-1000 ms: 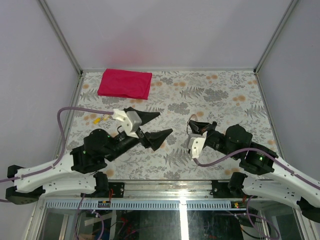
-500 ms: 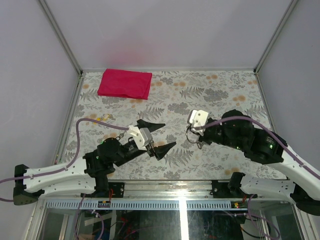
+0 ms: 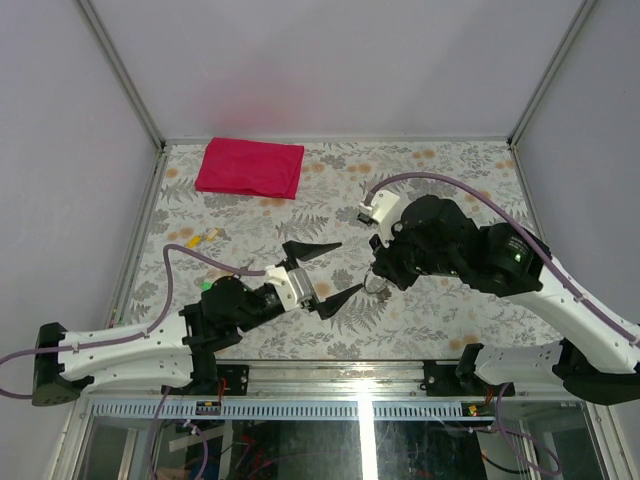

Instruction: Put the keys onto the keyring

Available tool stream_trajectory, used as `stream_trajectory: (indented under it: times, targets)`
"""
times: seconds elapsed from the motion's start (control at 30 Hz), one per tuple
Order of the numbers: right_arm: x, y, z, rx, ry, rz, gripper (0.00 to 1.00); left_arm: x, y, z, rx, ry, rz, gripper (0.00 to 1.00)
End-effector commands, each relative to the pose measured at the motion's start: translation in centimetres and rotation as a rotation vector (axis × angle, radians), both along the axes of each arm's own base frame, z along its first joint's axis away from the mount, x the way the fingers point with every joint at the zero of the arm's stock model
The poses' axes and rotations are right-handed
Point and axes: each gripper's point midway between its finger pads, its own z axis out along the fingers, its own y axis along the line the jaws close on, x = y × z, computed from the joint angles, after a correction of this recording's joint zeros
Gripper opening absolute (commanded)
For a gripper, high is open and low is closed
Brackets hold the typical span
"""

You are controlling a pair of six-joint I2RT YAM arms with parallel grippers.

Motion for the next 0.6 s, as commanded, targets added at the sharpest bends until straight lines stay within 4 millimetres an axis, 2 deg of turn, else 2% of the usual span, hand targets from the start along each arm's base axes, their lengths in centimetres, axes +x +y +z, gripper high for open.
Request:
stream_trajectory:
  times: [0.0, 0.3, 0.57]
  targets:
    - [-1.0, -0.4, 1.4, 0.029, 0.086, -0.064, 0.00, -1.2, -0.9, 0.2, 0.036, -0.122, -0.050, 0.77]
    - [-2.4, 0.8, 1.0, 0.033, 0.209, -0.050, 0.00, -1.8, -3.0, -1.8, 0.161, -0.193, -0.014, 0.73]
    - [-3.1, 1.2, 0.4, 0.020, 0.263, -0.033, 0.00, -0.3, -3.7, -3.4, 0.280, -0.302, 0.127, 0.63]
